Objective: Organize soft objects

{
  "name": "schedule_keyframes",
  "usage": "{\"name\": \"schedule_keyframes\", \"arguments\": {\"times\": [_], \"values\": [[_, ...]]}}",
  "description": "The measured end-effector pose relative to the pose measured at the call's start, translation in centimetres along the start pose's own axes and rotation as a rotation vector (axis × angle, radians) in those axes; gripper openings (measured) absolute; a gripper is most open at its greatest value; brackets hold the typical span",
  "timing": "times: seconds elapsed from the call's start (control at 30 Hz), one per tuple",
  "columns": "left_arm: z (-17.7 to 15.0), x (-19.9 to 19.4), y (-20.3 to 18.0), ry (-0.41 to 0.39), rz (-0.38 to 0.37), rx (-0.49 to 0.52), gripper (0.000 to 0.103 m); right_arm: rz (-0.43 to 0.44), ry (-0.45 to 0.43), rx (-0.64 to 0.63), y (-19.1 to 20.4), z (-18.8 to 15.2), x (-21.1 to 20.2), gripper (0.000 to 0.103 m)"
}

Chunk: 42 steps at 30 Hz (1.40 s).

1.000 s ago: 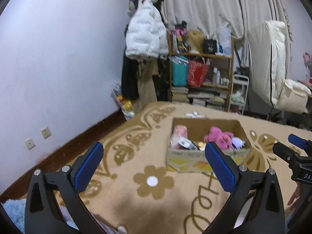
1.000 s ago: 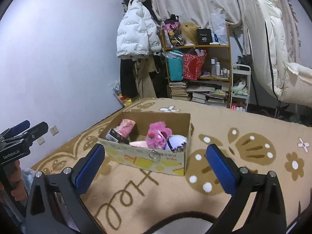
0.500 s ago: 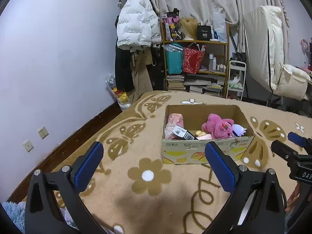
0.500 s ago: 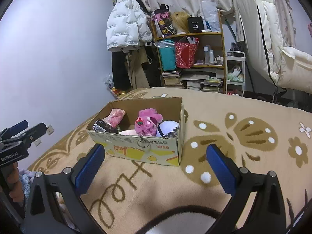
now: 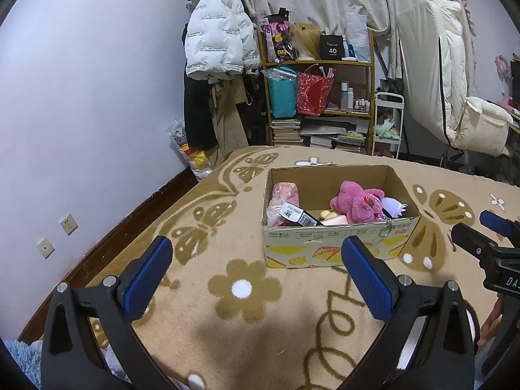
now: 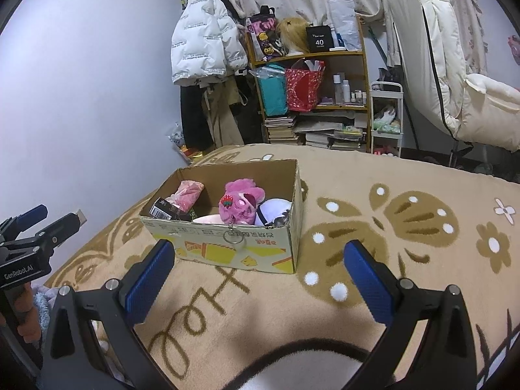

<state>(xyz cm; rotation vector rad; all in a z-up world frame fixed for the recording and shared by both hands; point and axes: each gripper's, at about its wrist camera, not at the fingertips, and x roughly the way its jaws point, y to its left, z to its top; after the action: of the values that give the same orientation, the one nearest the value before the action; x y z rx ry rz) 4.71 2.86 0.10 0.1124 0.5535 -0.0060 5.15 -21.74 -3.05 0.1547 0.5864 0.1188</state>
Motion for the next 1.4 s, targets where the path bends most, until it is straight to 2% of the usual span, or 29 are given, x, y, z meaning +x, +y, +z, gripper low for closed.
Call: {"name": "schedule_keyframes", "arguments": {"times": [0.8, 1.4], "values": [[-0.03, 0.05, -0.51, 0.000, 0.019, 0.043, 0.103, -0.008, 0.004, -0.005, -0.06, 0.23, -0.07, 0.103], [0.09, 0.12, -0.39, 0.009, 0.030, 0.039, 0.103, -0.012, 0.002, -0.006, -0.61, 0.59, -0.33, 0.103]]}}
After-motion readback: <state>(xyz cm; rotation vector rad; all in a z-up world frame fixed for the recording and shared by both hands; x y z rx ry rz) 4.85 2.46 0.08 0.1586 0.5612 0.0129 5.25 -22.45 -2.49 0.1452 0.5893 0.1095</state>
